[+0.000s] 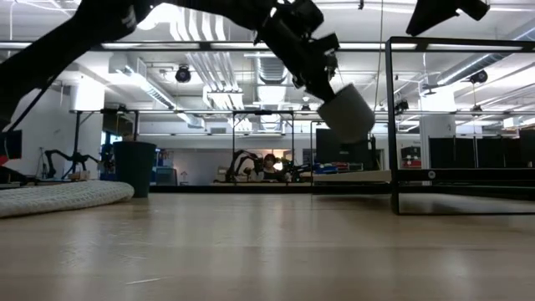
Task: Stack small to large cups/mugs on shelf
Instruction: Put the gray mug on the shelf
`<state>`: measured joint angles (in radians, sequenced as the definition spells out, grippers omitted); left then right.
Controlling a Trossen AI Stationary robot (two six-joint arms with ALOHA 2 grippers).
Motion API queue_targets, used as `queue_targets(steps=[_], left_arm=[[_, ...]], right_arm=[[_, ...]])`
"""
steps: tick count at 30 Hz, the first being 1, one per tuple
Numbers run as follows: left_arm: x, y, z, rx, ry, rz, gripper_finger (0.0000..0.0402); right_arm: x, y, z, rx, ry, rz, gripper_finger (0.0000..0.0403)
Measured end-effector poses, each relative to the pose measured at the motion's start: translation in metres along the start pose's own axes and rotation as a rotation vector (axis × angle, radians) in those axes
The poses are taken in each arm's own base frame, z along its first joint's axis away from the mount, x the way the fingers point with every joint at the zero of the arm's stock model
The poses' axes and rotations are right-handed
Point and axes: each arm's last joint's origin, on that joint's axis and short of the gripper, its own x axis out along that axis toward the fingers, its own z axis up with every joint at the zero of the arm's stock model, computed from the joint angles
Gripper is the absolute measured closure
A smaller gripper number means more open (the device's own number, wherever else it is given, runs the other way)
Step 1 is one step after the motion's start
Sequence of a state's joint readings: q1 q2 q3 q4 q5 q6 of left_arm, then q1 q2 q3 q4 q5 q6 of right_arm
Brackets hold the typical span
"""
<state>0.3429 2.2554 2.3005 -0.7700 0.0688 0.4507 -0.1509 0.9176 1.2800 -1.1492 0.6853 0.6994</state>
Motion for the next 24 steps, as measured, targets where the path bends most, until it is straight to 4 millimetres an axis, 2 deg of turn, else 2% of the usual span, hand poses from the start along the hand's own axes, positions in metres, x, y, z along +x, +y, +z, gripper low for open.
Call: queue_targets(steps=[3,7,14,21,24], left_arm=[[0.013,-0.001,-0.005,-0.018,0.03,0.014,0.0401],[0.018,0.001,-0.007,-0.055,0.023,0.019,0.0401],[0.017,0.003,-0.007,-0.06,0.016,0.025,0.0401],[0.017,0.003,-0.006,-0.059,0.004,0.03,0.0401],[0.017,0.003,-0.005,-0.059,0.001,0.031,0.0401]], right_arm=[[0.001,0.0,-0.001,-0.003,0.003,-0.003,0.0349],[0.005,0.0,-0.005,-0.003,0.015,-0.016,0.0349],[0.015,-0.002,-0.013,0.053,0.052,-0.026,0.0349],[0.025,-0.002,-0.023,0.081,0.046,0.13,0.0349],[0.033,-0.005,-0.03,0.054,0.019,0.132,0.0349]])
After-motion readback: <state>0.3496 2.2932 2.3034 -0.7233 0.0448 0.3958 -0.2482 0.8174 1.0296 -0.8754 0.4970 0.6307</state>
